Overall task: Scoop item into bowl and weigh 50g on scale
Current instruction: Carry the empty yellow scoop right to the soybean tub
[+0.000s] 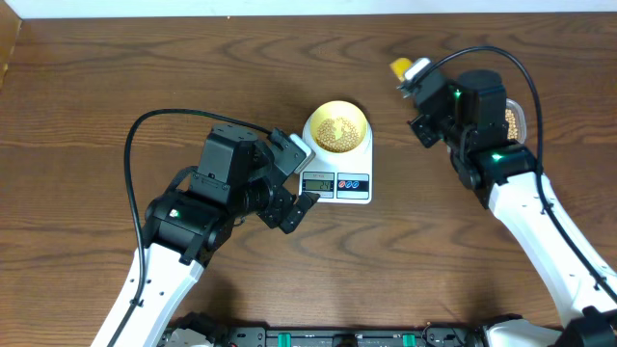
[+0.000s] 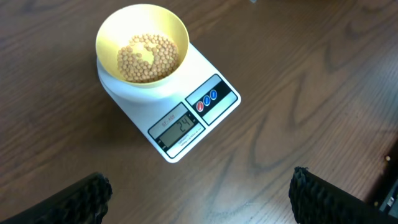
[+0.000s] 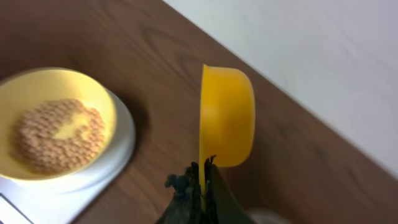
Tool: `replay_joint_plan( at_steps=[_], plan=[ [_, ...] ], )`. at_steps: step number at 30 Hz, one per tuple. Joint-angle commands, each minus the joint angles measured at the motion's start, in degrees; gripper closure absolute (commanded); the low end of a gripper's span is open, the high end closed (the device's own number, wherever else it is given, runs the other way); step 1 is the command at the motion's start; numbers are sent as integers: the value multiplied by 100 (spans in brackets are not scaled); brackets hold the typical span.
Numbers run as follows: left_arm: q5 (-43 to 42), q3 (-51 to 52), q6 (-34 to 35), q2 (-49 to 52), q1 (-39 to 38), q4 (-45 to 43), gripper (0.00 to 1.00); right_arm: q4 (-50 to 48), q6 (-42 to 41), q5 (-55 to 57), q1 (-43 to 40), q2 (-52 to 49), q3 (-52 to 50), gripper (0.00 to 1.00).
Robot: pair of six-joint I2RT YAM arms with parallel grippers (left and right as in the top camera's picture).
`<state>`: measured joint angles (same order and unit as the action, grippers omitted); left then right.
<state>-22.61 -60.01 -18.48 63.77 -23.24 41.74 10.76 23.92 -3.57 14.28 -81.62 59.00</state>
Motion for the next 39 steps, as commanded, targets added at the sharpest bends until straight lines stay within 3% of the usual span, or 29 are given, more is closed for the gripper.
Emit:
replay_joint_plan(
  at_steps=[1,8,25,39],
  plan=[
    [-74,-4,-98,28,35,-2,6,264,-743,1014,-131,197,-28,99],
    [-72,-4,-98,28,35,-4,6,1014,-1141,1565,-518,310,-28,99],
    [-74,-4,-98,28,35,-4,6,1993,-1172,2269,-911,439,-28,99],
    [-72,-4,-98,28,35,-4,6,2072,-1259,2699,-1185,149,-31,99]
  ],
)
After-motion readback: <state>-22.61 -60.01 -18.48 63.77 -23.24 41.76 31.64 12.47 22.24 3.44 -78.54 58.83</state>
